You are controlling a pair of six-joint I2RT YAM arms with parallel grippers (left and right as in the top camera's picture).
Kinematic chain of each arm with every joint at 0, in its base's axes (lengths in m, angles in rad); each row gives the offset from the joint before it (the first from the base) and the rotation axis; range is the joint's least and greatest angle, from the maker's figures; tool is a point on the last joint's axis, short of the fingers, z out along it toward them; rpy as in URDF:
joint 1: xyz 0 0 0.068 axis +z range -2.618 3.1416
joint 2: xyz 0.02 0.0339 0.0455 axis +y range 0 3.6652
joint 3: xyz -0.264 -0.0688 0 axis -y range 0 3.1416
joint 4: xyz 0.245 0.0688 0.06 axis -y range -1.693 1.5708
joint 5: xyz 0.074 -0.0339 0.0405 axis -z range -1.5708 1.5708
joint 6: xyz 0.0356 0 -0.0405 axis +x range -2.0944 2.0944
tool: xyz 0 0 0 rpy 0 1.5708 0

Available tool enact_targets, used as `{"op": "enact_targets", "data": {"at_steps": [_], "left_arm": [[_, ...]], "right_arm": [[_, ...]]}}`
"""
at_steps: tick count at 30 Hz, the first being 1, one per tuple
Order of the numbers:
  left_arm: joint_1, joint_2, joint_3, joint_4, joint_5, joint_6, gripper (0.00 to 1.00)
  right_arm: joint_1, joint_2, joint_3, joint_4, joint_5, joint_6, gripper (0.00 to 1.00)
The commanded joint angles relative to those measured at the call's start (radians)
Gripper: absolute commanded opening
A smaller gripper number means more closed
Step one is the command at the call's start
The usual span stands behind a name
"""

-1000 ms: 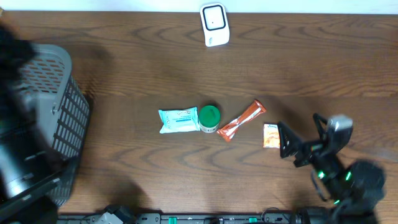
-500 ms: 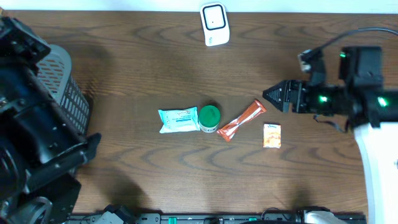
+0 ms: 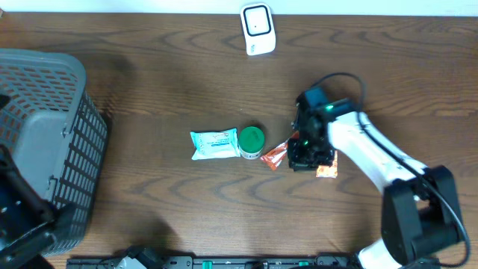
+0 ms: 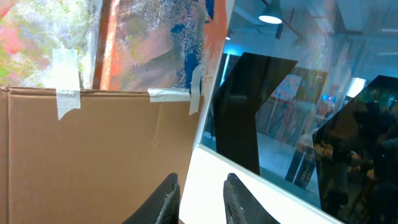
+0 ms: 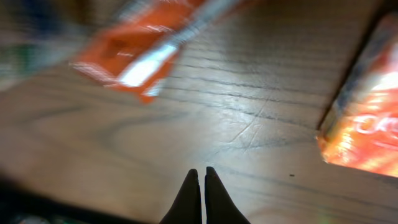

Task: Scan the item barcode

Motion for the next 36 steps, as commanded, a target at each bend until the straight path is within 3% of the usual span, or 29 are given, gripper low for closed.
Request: {"op": "enact_targets", "data": {"at_steps": [1, 9, 14, 19, 23, 27, 32, 34, 36], "left_arm": [[0.002, -0.006, 0.003, 0.003, -0.013, 0.013, 0.25], [0.002, -0.042, -0.055, 0.003, -0.008, -0.009, 0.25], [0.002, -0.055, -0.085, 0.003, -0.001, -0.010, 0.26], [0.002, -0.055, -0.086, 0.003, -0.001, -0.010, 0.25], [0.002, -0.055, -0.086, 0.003, 0.000, -0.010, 0.25], [0.002, -0.055, -0.086, 0.003, -0.001, -0.010, 0.25], [0.002, -0.055, -0.086, 0.003, -0.001, -0.010, 0.26], [0.002, -0.056, -0.086, 0.003, -0.001, -0.010, 0.26], [0.002, -0.056, -0.086, 0.003, -0.001, -0.010, 0.26]], "right_arm": [[0.013, 0.036, -0.033, 0.039, 0.178, 0.120, 0.01], [-0.006, 0.097, -0.124, 0.111, 0.254, 0.143, 0.01], [-0.032, 0.097, -0.130, 0.075, 0.394, 0.154, 0.01], [-0.072, 0.096, -0.129, -0.003, 0.562, 0.274, 0.01], [-0.132, 0.096, -0.079, -0.025, 0.615, 0.259, 0.01], [-0.167, 0.096, 0.062, -0.128, 0.570, 0.219, 0.01], [-0.161, 0.089, 0.251, -0.307, 0.345, 0.114, 0.01], [-0.156, 0.077, 0.282, -0.352, 0.272, 0.063, 0.09], [-0.156, 0.061, 0.283, -0.378, 0.255, 0.036, 0.01]]}}
